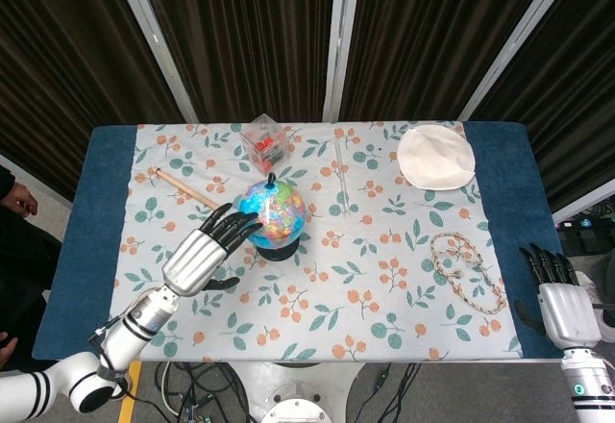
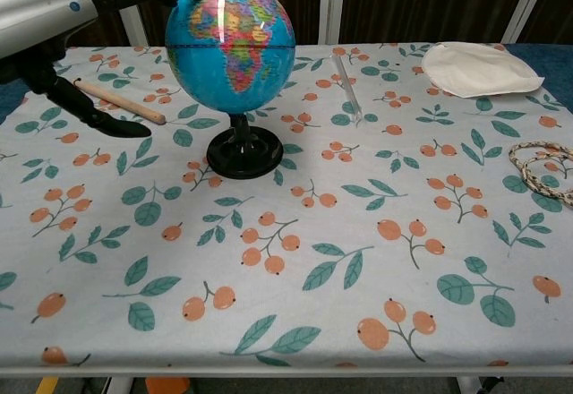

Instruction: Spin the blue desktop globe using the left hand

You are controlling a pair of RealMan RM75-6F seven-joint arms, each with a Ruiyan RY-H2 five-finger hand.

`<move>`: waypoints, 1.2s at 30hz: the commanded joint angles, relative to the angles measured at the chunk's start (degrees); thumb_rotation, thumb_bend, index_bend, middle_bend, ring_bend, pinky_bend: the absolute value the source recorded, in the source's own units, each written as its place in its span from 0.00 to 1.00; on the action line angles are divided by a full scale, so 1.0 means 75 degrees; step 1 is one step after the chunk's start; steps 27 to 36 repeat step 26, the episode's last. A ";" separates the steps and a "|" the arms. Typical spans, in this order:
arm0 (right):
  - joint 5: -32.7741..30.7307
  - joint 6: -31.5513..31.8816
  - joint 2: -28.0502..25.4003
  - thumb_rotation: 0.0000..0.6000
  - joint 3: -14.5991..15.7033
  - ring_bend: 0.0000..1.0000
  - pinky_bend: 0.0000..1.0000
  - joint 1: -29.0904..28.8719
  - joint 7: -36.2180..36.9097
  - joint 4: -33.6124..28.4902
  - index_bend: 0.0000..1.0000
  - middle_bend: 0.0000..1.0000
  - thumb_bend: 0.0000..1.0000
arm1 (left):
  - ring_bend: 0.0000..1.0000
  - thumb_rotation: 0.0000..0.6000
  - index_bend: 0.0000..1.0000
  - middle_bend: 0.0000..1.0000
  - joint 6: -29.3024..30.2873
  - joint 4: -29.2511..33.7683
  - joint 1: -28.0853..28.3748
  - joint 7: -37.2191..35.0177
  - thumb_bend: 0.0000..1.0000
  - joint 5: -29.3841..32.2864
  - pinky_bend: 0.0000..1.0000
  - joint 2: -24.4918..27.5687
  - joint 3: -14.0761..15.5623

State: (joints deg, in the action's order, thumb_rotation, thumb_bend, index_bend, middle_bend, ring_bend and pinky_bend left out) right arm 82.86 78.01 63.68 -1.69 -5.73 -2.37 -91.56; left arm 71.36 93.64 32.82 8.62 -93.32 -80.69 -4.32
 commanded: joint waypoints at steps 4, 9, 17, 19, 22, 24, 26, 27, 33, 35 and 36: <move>-0.0003 0.0003 -0.0006 1.00 -0.0006 0.00 0.00 -0.0003 -0.0034 -0.0023 0.00 0.00 0.30 | 0.12 1.00 0.10 0.08 -0.0025 -0.0175 -0.0460 0.0143 0.10 0.0862 0.04 0.0416 0.0077; 0.0004 -0.0007 0.0003 1.00 -0.0001 0.00 0.00 -0.0013 -0.0102 -0.0063 0.00 0.00 0.30 | 0.12 1.00 0.11 0.09 0.0117 -0.0263 -0.0758 0.0105 0.10 0.1210 0.04 0.0676 0.0099; -0.0035 -0.0082 -0.0014 1.00 0.0011 0.00 0.00 -0.0033 -0.0155 -0.0135 0.00 0.00 0.30 | 0.12 1.00 0.11 0.09 0.0596 -0.0495 -0.1345 -0.0073 0.10 0.1357 0.04 0.0998 0.0285; -0.0028 -0.0072 -0.0020 1.00 -0.0001 0.00 0.00 -0.0042 -0.0172 -0.0171 0.00 0.00 0.30 | 0.11 1.00 0.11 0.09 0.0770 -0.0583 -0.1555 -0.0052 0.10 0.1398 0.04 0.1078 0.0373; -0.0001 -0.0035 -0.0001 1.00 -0.0018 0.00 0.00 -0.0050 -0.0196 -0.0206 0.00 0.00 0.30 | 0.10 1.00 0.11 0.09 0.1127 -0.0792 -0.1957 -0.0041 0.10 0.1460 0.04 0.1181 0.0522; 0.0025 -0.0020 0.0013 1.00 -0.0016 0.00 0.00 -0.0056 -0.0244 -0.0243 0.00 0.00 0.30 | 0.10 1.00 0.11 0.09 0.1379 -0.0963 -0.2243 -0.0117 0.10 0.1515 0.04 0.1226 0.0601; 0.0058 -0.0004 0.0029 1.00 -0.0015 0.00 0.00 -0.0067 -0.0304 -0.0282 0.00 0.00 0.30 | 0.09 1.00 0.11 0.09 0.1610 -0.1131 -0.2503 -0.0224 0.10 0.1572 0.04 0.1252 0.0648; 0.0058 -0.0004 0.0029 1.00 -0.0015 0.00 0.00 -0.0067 -0.0304 -0.0282 0.00 0.00 0.30 | 0.09 1.00 0.11 0.09 0.1610 -0.1131 -0.2503 -0.0224 0.10 0.1572 0.04 0.1252 0.0648; 0.0058 -0.0004 0.0029 1.00 -0.0015 0.00 0.00 -0.0067 -0.0304 -0.0282 0.00 0.00 0.30 | 0.09 1.00 0.11 0.09 0.1610 -0.1131 -0.2503 -0.0224 0.10 0.1572 0.04 0.1252 0.0648; 0.0058 -0.0004 0.0029 1.00 -0.0015 0.00 0.00 -0.0067 -0.0304 -0.0282 0.00 0.00 0.30 | 0.09 1.00 0.11 0.09 0.1610 -0.1131 -0.2503 -0.0224 0.10 0.1572 0.04 0.1252 0.0648; 0.0058 -0.0004 0.0029 1.00 -0.0015 0.00 0.00 -0.0067 -0.0304 -0.0282 0.00 0.00 0.30 | 0.09 1.00 0.11 0.09 0.1610 -0.1131 -0.2503 -0.0224 0.10 0.1572 0.04 0.1252 0.0648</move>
